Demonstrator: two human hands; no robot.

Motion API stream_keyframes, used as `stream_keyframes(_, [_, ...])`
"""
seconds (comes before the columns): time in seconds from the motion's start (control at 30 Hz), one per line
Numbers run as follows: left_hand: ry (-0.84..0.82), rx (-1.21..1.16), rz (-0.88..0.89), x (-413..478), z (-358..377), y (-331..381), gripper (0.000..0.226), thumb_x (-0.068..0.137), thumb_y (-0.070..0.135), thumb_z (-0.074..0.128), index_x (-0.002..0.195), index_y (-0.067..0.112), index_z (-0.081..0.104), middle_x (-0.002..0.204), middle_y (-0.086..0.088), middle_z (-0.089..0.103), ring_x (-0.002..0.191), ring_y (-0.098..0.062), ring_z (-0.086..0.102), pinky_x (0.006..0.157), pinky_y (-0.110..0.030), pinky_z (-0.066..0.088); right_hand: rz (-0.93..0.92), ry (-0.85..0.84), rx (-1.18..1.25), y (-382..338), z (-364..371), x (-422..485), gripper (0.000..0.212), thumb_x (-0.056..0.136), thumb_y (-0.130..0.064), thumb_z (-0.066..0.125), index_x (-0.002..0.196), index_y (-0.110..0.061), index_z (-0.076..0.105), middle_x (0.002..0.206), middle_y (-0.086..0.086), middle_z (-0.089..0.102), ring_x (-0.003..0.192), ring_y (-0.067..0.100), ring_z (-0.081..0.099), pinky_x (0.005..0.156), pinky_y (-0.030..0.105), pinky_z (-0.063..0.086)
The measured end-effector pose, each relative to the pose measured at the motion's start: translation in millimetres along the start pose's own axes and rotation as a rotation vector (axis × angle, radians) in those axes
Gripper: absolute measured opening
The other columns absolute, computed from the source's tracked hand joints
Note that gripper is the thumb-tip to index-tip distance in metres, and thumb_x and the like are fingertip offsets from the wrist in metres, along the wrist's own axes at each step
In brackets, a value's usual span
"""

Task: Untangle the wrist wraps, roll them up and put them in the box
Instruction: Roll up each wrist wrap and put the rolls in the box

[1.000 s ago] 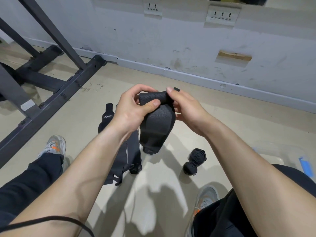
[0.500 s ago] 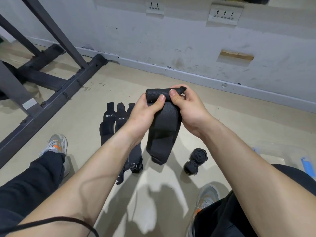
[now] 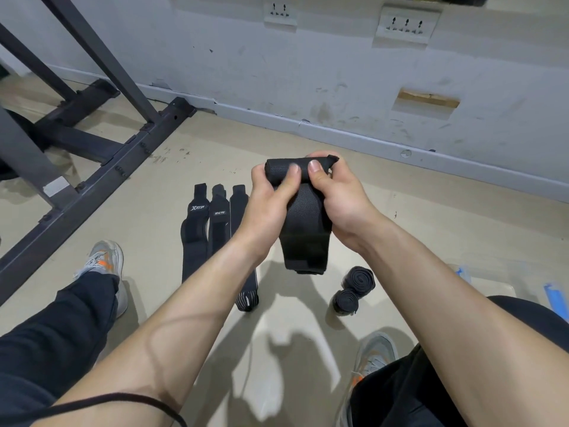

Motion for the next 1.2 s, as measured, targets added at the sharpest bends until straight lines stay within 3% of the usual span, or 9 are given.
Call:
stream_keyframes(0.13, [0.036,-0.010,-0.090,0,-1,3,0.086,0.077,0.081,0.061,0.130,0.013,0.059,0.116,-0.006,0.075,0.105,-0.020,0.074,0.095,-0.043,0.058,-0.131,-0.048,-0.064,-6,6,-2,0.015,0.107,-0.010,0.048,0.113,-0.023,0.050,0.103,0.006,0.057,0.091,0.018,0.058,0.082,0.035,0.053])
stream_keyframes(0.27, [-0.019,-0.061,-0.044,5,0,6,0.037,0.104,0.031,0.059,0.120,-0.001,0.068,0.109,-0.018,0.077,0.102,-0.031,0.075,0.086,-0.039,0.062,-0.202,-0.088,-0.121,-13,7,-5,0.023,0.104,-0.005,0.052,0.111,-0.027,0.052,0.098,0.003,0.055,0.085,0.012,0.055,0.078,0.031,0.051])
stream_keyframes(0.4, [-0.056,-0.069,0.004,10,-5,9,0.037,0.104,0.021,0.060,0.128,-0.007,0.057,0.117,-0.024,0.072,0.106,-0.036,0.073,0.089,-0.042,0.061,-0.079,-0.086,-0.010,-6,8,-3,0.026,0.101,-0.002,0.056,0.111,-0.026,0.057,0.096,0.006,0.060,0.082,0.015,0.060,0.077,0.033,0.054])
stream_keyframes(0.5, [-0.033,-0.026,0.052,10,-9,13,0.040,0.100,0.027,0.064,0.128,0.001,0.050,0.111,-0.013,0.073,0.104,-0.026,0.073,0.091,-0.040,0.058,0.071,-0.079,0.053,8,8,2,0.022,0.091,-0.028,0.064,0.111,-0.021,0.058,0.104,0.007,0.067,0.093,0.019,0.068,0.094,0.041,0.053])
stream_keyframes(0.63, [-0.067,0.082,0.111,6,-8,13,0.029,0.100,0.029,0.063,0.122,0.019,0.047,0.110,-0.003,0.068,0.100,-0.016,0.068,0.093,-0.038,0.056,0.067,-0.035,-0.110,8,7,3,0.067,0.083,-0.066,0.061,0.117,-0.009,0.060,0.115,0.012,0.073,0.105,0.024,0.073,0.099,0.050,0.055])
stream_keyframes(0.73, [-0.132,0.136,0.158,5,-5,15,0.023,0.098,0.025,0.063,0.114,0.033,0.049,0.106,-0.004,0.066,0.094,-0.018,0.065,0.086,-0.040,0.057,0.020,-0.006,-0.088,7,2,3,0.030,0.103,-0.040,0.057,0.107,-0.011,0.058,0.104,0.012,0.068,0.093,0.023,0.069,0.093,0.049,0.055])
stream_keyframes(0.87, [-0.127,0.076,0.128,6,-6,11,0.025,0.101,0.010,0.064,0.119,0.022,0.052,0.103,-0.004,0.069,0.092,-0.017,0.068,0.086,-0.039,0.058,-0.032,-0.013,-0.061,6,0,5,0.005,0.107,-0.020,0.052,0.103,-0.022,0.055,0.100,0.011,0.064,0.088,0.023,0.064,0.082,0.044,0.055])
stream_keyframes(1.03, [-0.072,0.108,-0.041,9,-8,4,0.068,0.081,0.072,0.064,0.119,0.016,0.066,0.111,-0.002,0.078,0.105,-0.019,0.074,0.099,-0.046,0.056,-0.088,-0.050,-0.182,5,4,3,0.012,0.106,-0.022,0.050,0.104,-0.033,0.051,0.097,0.004,0.060,0.088,0.021,0.058,0.082,0.044,0.050])
stream_keyframes(1.2, [-0.035,0.084,0.081,13,-16,12,0.017,0.098,0.036,0.067,0.103,0.021,0.062,0.096,0.001,0.072,0.089,-0.012,0.069,0.087,-0.034,0.057,-0.002,-0.161,-0.005,4,13,3,0.015,0.106,-0.010,0.049,0.107,-0.025,0.051,0.094,0.006,0.062,0.083,0.021,0.060,0.077,0.039,0.051])
Point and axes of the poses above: each hand's wrist, its own x-axis towards the middle knuckle, its own z-axis out of the palm, y = z × x, the point moved 9 cm from there along x, towards the middle knuckle
